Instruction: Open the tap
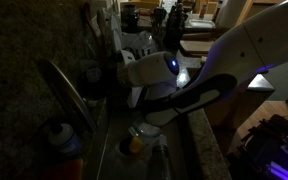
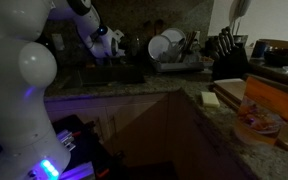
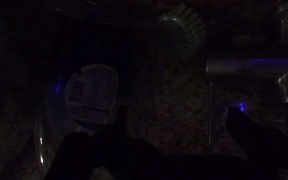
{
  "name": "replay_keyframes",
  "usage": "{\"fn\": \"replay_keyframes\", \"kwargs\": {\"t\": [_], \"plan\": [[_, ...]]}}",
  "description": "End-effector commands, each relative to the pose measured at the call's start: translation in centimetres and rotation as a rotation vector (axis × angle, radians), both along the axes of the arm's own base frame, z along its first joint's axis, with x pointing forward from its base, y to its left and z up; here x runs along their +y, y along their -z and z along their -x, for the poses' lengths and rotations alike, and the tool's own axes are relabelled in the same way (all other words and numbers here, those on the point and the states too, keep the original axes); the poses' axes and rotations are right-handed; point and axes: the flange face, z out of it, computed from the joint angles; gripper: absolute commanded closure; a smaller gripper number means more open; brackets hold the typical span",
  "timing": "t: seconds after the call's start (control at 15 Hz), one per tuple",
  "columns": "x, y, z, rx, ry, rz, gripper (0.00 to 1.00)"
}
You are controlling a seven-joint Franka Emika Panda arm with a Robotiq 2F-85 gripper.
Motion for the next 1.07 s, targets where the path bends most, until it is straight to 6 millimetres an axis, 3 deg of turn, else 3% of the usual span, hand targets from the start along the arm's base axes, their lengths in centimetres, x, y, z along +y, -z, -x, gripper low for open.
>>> {"fn": "replay_keyframes", "kwargs": {"t": [0.0, 0.2, 0.4, 0.6, 0.87, 1.0], "plan": [[0.0, 0.0, 0.0, 0.0, 0.0, 0.001, 0.0], [0.4, -0.7, -0.6, 0.075, -0.018, -0.113, 0.0], [-0.9, -1.1, -2.6, 0.063, 0.017, -0.144, 0.0], [-2.2, 0.5, -3.9, 0.068, 0.035, -0.145, 0.0], [-1.0, 3.2, -4.2, 0.169, 0.03, -0.185, 0.0], [0.0, 3.6, -4.3, 0.198, 0.013, -0.2, 0.0]]}}
